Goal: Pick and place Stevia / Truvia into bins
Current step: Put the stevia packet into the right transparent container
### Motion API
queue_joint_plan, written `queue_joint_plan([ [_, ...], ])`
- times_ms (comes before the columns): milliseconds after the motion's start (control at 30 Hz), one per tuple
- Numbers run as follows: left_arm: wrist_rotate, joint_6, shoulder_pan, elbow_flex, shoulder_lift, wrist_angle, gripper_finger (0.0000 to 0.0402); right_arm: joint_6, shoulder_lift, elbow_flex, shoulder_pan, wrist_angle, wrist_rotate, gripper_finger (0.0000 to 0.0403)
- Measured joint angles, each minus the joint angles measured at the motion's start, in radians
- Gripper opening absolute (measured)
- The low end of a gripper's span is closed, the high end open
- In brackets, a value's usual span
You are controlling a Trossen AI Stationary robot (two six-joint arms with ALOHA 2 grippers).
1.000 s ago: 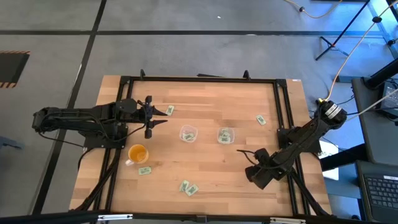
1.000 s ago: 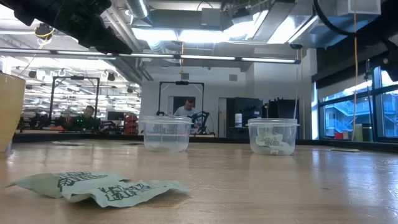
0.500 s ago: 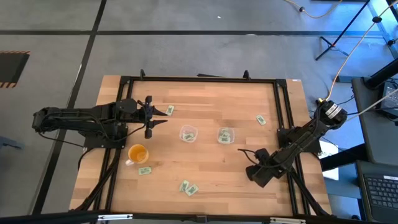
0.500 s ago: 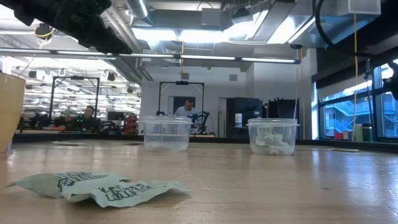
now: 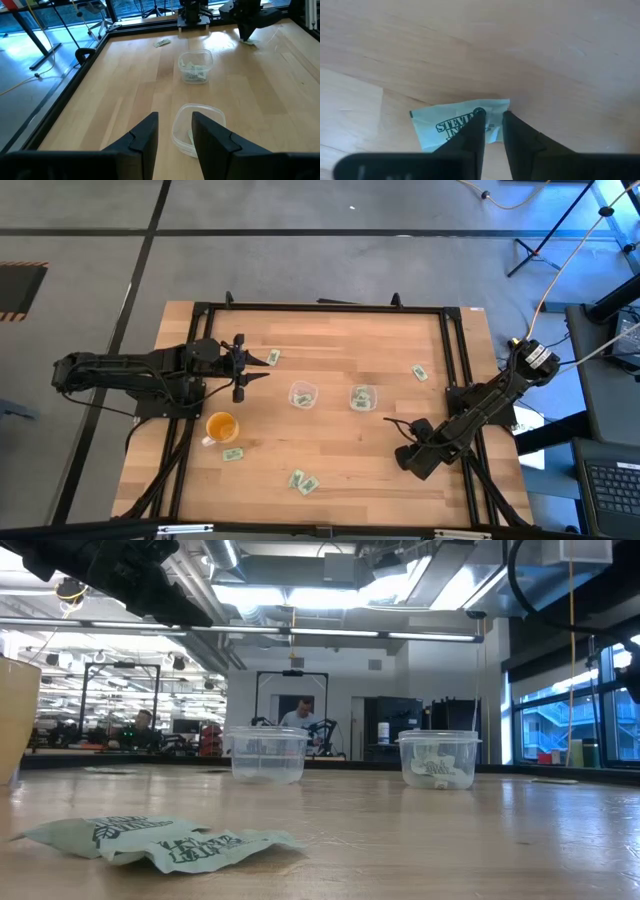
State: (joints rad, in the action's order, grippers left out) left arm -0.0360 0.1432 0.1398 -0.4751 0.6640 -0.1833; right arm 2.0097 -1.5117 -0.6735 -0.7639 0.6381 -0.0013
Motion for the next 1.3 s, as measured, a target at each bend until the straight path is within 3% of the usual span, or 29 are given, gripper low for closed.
queue_joint_plan([
  [433, 0.000, 0.000, 0.000, 0.000, 0.000, 0.000, 0.0114, -0.018, 0.004, 0.000, 0.000, 0.000, 0.012, 0.0005],
  [667, -0.001, 0.000, 0.000, 0.000, 0.000, 0.000, 0.0114, -0.143, 0.016, -0.124, 0.030, 0.142, 0.172, 0.0002],
  [767, 0.000, 0.012, 0.000, 0.000, 0.000, 0.000, 0.0114, -0.230, 0.018, -0.211, 0.058, 0.264, 0.241, 0.0002],
  [900, 0.000, 0.019, 0.000, 0.000, 0.000, 0.005, 0.0114, -0.365, 0.020, -0.330, 0.123, 0.366, 0.417, 0.0001],
  [1000, 0.000, 0.019, 0.000, 0.000, 0.000, 0.006, 0.0114, -0.524, 0.020, -0.384, 0.198, 0.365, 0.500, 0.0001],
  [1300, 0.000, 0.018, 0.000, 0.000, 0.000, 0.005, 0.0114, -1.007, 0.021, -0.396, 0.480, 0.202, 0.508, 0.0001],
])
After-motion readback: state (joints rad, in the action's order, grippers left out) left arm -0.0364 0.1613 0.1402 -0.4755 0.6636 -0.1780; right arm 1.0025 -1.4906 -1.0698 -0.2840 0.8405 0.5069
